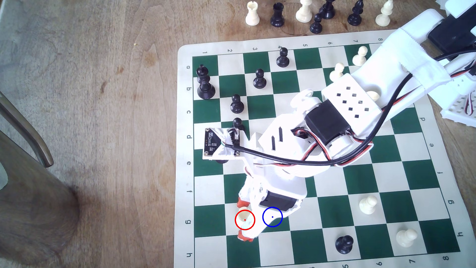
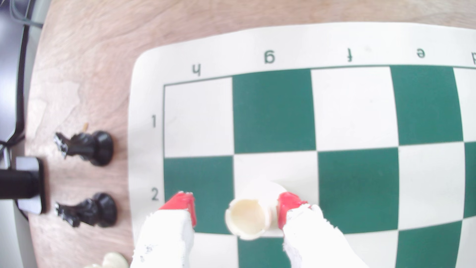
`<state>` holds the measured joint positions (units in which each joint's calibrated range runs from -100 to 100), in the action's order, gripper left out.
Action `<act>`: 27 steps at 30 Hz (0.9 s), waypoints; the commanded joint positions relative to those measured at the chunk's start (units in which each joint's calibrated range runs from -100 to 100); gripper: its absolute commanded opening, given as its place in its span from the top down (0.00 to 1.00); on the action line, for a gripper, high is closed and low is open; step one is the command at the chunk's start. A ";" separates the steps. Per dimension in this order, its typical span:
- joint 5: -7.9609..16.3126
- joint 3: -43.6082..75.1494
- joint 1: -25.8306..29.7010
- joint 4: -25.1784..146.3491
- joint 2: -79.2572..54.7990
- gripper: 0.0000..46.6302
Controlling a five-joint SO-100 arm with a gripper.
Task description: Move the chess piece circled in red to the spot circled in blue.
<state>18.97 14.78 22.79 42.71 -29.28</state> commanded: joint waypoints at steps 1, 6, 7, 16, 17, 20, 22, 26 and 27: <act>-0.10 0.27 0.40 -1.43 1.86 0.74; -0.10 0.00 0.48 -1.51 1.86 0.84; -0.10 -0.09 0.48 -1.60 1.86 0.85; -0.39 -0.45 1.03 -1.84 1.69 1.00; -0.39 -0.45 1.11 -1.76 1.69 1.00; -0.49 -0.09 1.26 -1.84 1.86 1.00; -0.49 0.91 1.26 -1.84 2.71 1.00; -0.39 1.45 0.56 -1.51 5.09 1.00; -0.39 1.45 0.40 -1.27 5.60 1.00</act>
<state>18.78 13.96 23.38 41.51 -29.20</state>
